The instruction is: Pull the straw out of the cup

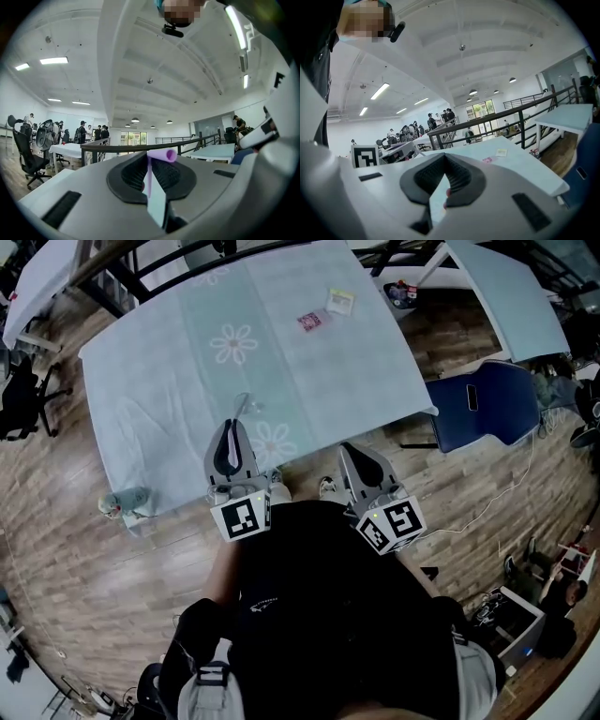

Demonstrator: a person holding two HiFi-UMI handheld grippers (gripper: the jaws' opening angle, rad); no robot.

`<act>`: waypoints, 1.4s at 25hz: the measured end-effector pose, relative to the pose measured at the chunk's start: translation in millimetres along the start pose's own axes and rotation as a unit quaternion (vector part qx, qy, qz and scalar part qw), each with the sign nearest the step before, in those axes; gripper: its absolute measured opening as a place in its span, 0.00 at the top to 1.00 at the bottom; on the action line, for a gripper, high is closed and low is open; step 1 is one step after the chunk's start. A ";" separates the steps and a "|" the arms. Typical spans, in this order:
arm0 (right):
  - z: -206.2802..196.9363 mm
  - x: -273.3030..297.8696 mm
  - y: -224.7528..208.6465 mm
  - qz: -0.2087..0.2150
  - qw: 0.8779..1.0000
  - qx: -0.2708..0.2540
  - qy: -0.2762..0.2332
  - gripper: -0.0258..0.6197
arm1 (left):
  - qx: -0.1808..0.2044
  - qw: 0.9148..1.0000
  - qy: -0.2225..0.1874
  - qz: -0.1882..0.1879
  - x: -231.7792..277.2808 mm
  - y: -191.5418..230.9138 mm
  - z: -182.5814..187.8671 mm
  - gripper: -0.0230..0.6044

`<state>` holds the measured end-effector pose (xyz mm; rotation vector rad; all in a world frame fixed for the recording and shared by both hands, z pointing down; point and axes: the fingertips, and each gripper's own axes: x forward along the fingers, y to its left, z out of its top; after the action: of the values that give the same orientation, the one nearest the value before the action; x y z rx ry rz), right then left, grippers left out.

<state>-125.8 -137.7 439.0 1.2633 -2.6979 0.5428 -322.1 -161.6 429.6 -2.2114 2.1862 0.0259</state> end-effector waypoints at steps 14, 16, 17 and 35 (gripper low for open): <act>7.8 -55.5 -38.0 0.041 0.999 0.020 -0.018 0.95 | -0.038 0.997 -0.063 0.011 -52.5 -71.9 83.8 0.90; 6.6 -64.5 -43.4 0.043 0.999 0.021 -0.018 0.95 | -0.048 0.996 -0.068 0.013 -64.5 -82.0 92.4 0.90; 5.4 -69.0 -45.8 0.044 0.999 0.021 -0.017 0.95 | -0.052 0.996 -0.070 0.014 -71.0 -87.5 96.3 0.90; -27.0 -135.4 -50.8 0.104 0.994 -0.009 0.005 0.95 | -0.108 0.991 -0.081 0.022 -153.7 -173.3 94.7 0.90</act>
<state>-0.9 -60.1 444.0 0.9777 -2.8383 0.5440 -149.7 -2.7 342.1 -2.1731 2.2371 0.4473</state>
